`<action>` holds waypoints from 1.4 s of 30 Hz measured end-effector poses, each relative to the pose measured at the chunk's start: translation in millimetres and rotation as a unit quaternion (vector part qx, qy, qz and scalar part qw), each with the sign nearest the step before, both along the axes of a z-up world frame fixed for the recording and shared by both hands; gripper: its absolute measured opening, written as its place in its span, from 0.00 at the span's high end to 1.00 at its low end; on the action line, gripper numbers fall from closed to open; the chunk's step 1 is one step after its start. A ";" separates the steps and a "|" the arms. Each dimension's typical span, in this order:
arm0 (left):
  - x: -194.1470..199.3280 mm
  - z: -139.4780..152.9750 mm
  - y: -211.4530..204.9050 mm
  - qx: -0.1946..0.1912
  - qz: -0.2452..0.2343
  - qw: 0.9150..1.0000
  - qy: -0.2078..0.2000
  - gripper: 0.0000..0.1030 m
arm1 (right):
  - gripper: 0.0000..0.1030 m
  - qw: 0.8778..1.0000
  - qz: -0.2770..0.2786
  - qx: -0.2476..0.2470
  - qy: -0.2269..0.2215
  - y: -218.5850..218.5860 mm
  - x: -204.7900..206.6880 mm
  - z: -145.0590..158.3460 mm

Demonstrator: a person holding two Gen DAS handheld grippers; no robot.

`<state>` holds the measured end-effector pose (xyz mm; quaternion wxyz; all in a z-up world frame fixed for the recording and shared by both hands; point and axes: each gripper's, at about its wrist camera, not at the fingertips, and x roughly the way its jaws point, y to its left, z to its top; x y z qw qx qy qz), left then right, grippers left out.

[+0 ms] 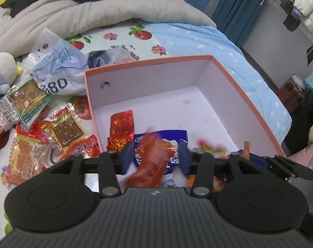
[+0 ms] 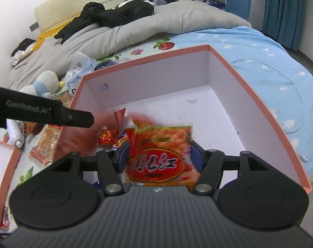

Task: Organize snacks
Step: 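Open both tools to drop the packets into the box, then withdraw, then reach both tools back into the snack pile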

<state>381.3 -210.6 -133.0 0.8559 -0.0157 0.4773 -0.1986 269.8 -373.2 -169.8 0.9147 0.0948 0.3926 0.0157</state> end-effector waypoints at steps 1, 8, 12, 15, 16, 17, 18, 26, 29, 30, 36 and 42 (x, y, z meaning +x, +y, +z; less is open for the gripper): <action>-1.6 3.0 1.9 -0.001 0.001 1.000 -0.005 0.45 | 0.36 1.000 0.000 -0.002 0.002 0.0 1.2 0.3; -24.9 30.9 20.4 -0.014 0.010 0.999 -0.037 0.45 | 0.14 1.000 -0.006 0.005 -0.001 3.1 -16.0 11.1; -50.9 49.7 34.6 -0.021 0.015 0.998 -0.056 0.45 | 0.14 1.000 -0.003 0.010 -0.016 11.4 -34.6 24.7; -75.1 63.3 48.4 -0.026 0.022 0.997 -0.069 0.45 | 0.05 0.999 -0.010 0.015 -0.033 18.5 -50.4 37.0; -82.9 67.5 53.3 -0.027 0.024 0.997 -0.074 0.45 | 0.00 0.999 -0.014 0.020 -0.041 20.3 -56.5 41.2; -90.2 71.4 57.4 -0.029 0.025 0.996 -0.078 0.44 | 0.00 0.998 -0.015 0.025 -0.047 22.2 -61.9 45.5; -99.3 75.7 62.8 -0.032 0.026 0.996 -0.084 0.44 | 0.00 0.998 -0.013 0.028 -0.051 25.1 -67.5 49.5; -162.2 101.4 100.5 -0.044 0.048 0.990 -0.121 0.44 | 0.00 0.996 0.009 0.024 -0.081 52.1 -108.5 72.8; -183.6 108.1 112.8 -0.044 0.057 0.989 -0.131 0.44 | 0.00 0.995 0.016 0.028 -0.090 59.6 -123.5 79.2; -191.5 110.1 117.0 -0.044 0.059 0.988 -0.135 0.44 | 0.00 0.995 0.020 0.029 -0.093 62.8 -128.7 81.2; -235.7 116.4 139.8 -0.046 0.074 0.985 -0.149 0.44 | 0.00 0.993 0.050 0.022 -0.109 83.3 -157.9 88.1; -278.8 114.9 163.4 -0.048 0.091 0.982 -0.158 0.44 | 0.00 0.990 0.080 0.031 -0.114 103.9 -182.6 86.4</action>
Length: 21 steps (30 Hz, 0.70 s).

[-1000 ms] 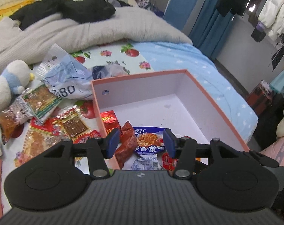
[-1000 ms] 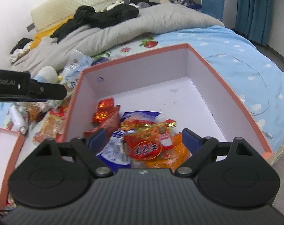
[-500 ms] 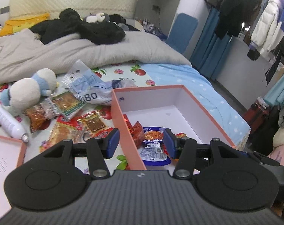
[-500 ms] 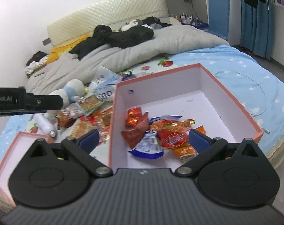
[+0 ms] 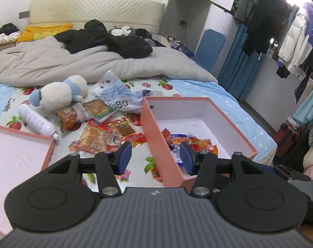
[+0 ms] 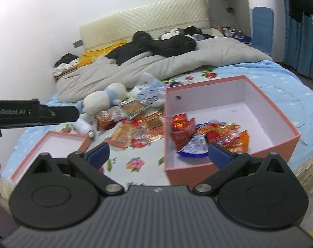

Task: Organize snacks
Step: 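Reach both tools back into the snack pile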

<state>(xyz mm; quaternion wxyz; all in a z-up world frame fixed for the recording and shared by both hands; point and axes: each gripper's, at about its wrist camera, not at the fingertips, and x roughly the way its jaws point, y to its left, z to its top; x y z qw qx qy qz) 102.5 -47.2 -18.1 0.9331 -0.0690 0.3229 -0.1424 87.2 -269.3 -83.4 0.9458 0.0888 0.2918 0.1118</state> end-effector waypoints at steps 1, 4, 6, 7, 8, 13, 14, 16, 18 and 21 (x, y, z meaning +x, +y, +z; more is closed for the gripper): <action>-6.8 -0.9 3.2 0.001 0.003 1.000 0.000 0.44 | 0.00 1.000 0.006 -0.002 -0.001 4.2 -3.5 -0.7; -22.1 -5.4 13.0 0.001 0.015 1.000 0.002 0.44 | 0.00 1.000 0.028 -0.011 -0.004 16.5 -10.6 -4.7; -29.3 -9.8 20.9 -0.003 0.020 1.000 0.007 0.44 | 0.00 0.999 0.039 -0.013 -0.005 21.5 -13.7 -6.8; -32.2 -12.3 24.5 -0.005 0.022 1.000 0.009 0.44 | 0.00 0.999 0.042 -0.016 -0.005 24.0 -14.7 -7.8; -33.2 -14.5 26.7 -0.004 0.023 1.000 0.011 0.44 | 0.00 0.999 0.045 -0.020 -0.006 26.6 -15.1 -8.8; -30.1 -28.8 37.0 0.001 0.033 0.999 0.027 0.44 | 0.00 0.998 0.056 -0.015 -0.004 34.1 -10.6 -12.3; -27.2 -30.7 39.4 0.000 0.036 0.999 0.029 0.44 | 0.00 0.998 0.056 -0.013 -0.003 35.5 -8.4 -13.1; -21.6 -34.0 44.4 -0.003 0.043 0.999 0.032 0.44 | 0.00 0.998 0.058 -0.011 -0.003 38.8 -4.1 -14.5; -15.9 -36.6 48.6 -0.006 0.048 0.998 0.036 0.44 | 0.00 0.998 0.058 -0.010 0.000 42.0 1.2 -16.3; -3.2 -41.4 54.1 -0.007 0.054 0.998 0.043 0.44 | 0.00 0.998 0.063 -0.007 0.005 46.4 10.5 -20.3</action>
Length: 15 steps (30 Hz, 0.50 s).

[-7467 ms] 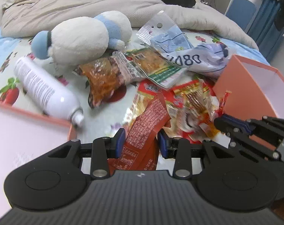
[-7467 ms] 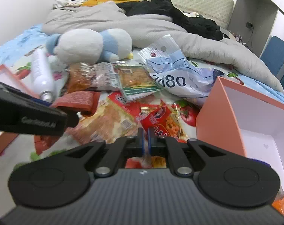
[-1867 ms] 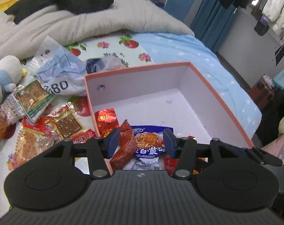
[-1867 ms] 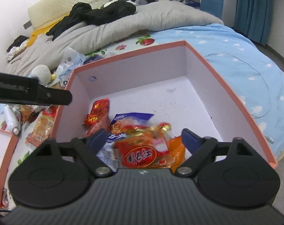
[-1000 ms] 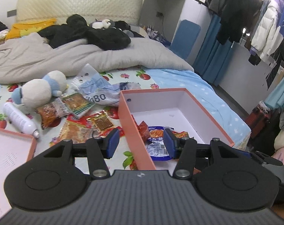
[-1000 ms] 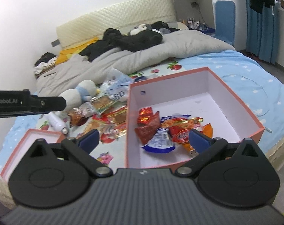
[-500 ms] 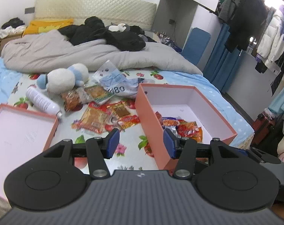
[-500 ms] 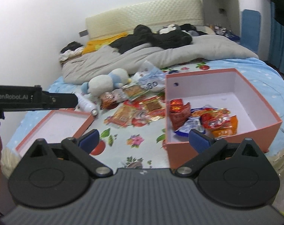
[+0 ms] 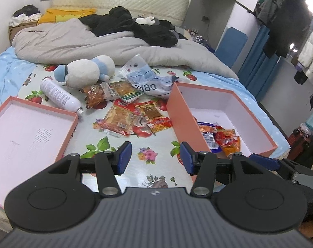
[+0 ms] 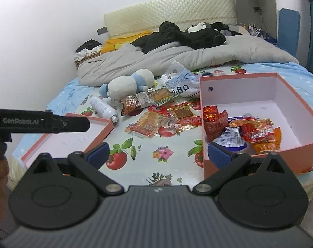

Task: Organize snacks
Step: 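Reach both tools back into the snack pile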

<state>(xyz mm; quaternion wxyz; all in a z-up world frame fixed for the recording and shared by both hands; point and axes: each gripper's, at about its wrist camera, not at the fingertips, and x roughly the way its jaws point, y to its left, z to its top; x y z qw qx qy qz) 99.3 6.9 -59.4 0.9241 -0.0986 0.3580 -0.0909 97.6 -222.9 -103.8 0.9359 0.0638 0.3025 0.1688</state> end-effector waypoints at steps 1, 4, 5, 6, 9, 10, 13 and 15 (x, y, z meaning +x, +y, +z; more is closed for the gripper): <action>4.2 -1.3 1.4 0.000 0.002 1.000 0.003 0.43 | 0.00 1.000 0.001 -0.001 0.002 1.6 2.6 -1.3; 17.7 -6.2 5.5 -0.001 0.006 1.000 0.009 0.37 | 0.00 1.000 0.004 -0.003 0.007 6.6 12.0 -5.0; 22.8 -7.8 7.3 -0.001 0.007 1.000 0.010 0.36 | 0.00 1.000 0.003 -0.004 0.008 8.5 15.6 -6.2; 26.7 -9.5 8.8 0.000 0.007 1.000 0.011 0.36 | 0.00 1.000 0.003 -0.004 0.009 10.5 19.0 -7.2; 40.8 -16.3 14.9 -0.001 0.010 1.000 0.018 0.35 | 0.00 1.000 -0.002 -0.006 0.008 15.4 28.8 -8.5; 44.5 -18.0 17.0 -0.001 0.012 1.000 0.019 0.35 | 0.00 1.000 -0.008 -0.014 0.005 18.1 31.5 -9.0; 56.6 -24.2 24.1 -0.004 0.017 1.000 0.019 0.35 | 0.00 0.999 -0.014 -0.030 -0.001 24.6 41.8 -10.9; 65.7 -29.1 28.9 -0.006 0.019 1.000 0.022 0.35 | 0.00 1.000 -0.018 -0.021 0.002 26.1 51.0 -12.4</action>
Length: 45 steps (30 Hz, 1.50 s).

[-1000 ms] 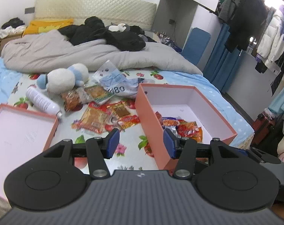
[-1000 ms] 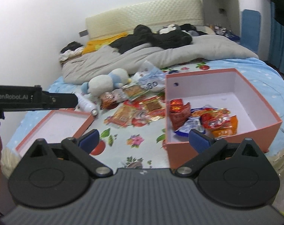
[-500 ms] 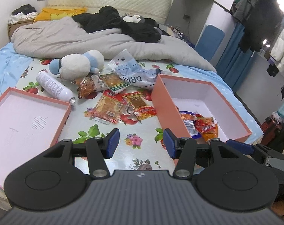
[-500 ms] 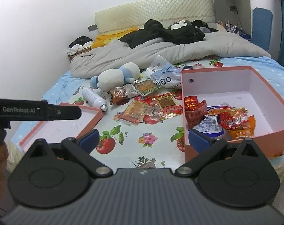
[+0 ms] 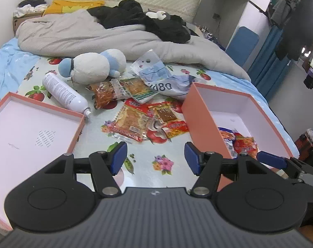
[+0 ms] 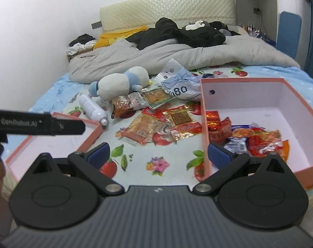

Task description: Organize snacks

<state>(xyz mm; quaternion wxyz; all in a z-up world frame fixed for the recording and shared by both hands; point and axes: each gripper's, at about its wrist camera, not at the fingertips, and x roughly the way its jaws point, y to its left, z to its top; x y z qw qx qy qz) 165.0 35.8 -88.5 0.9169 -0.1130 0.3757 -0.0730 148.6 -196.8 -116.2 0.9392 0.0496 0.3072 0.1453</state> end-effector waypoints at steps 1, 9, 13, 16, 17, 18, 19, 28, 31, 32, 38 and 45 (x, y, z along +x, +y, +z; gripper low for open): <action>5.1 -3.1 2.6 -0.001 0.002 1.000 0.002 0.35 | 0.01 1.000 -0.001 -0.001 0.000 1.4 4.3 -0.3; 50.3 -31.3 26.2 -0.007 0.015 0.999 0.028 0.35 | 0.23 0.999 0.018 -0.028 0.006 28.8 44.1 -16.1; 79.7 -51.4 38.9 -0.014 0.016 0.999 0.046 0.35 | 0.24 0.998 0.027 -0.056 0.017 45.3 69.7 -34.7; 105.9 -69.0 44.4 -0.022 0.011 0.998 0.064 0.35 | 0.31 0.996 0.027 -0.084 0.026 56.7 88.7 -50.4; 114.3 -74.2 45.0 -0.023 0.006 0.997 0.068 0.35 | 0.33 0.995 0.024 -0.095 0.028 60.9 96.2 -56.9; 122.6 -79.3 45.3 -0.025 0.002 0.997 0.072 0.34 | 0.34 0.994 0.021 -0.103 0.029 63.9 102.4 -62.4; 133.6 -85.7 45.1 -0.027 -0.003 0.997 0.079 0.30 | 0.34 0.993 0.017 -0.110 0.032 66.2 108.5 -67.3; 211.8 -129.7 33.7 -0.015 -0.048 0.995 0.092 0.26 | 0.49 0.990 -0.018 -0.134 0.046 78.8 169.1 -114.1; 235.6 -139.3 26.8 -0.008 -0.061 0.994 0.093 0.27 | 0.56 0.990 -0.038 -0.124 0.055 75.3 184.7 -128.2; 241.2 -142.3 24.9 -0.005 -0.065 0.994 0.091 0.28 | 0.57 0.990 -0.043 -0.124 0.058 74.5 188.9 -131.9; 268.3 -176.5 25.0 -0.016 -0.060 0.989 0.134 0.41 | 0.60 0.991 -0.049 -0.084 0.095 66.4 212.4 -151.4; 259.8 -188.9 34.8 -0.030 -0.056 0.989 0.132 0.46 | 0.60 0.990 -0.023 -0.076 0.114 67.1 211.9 -154.5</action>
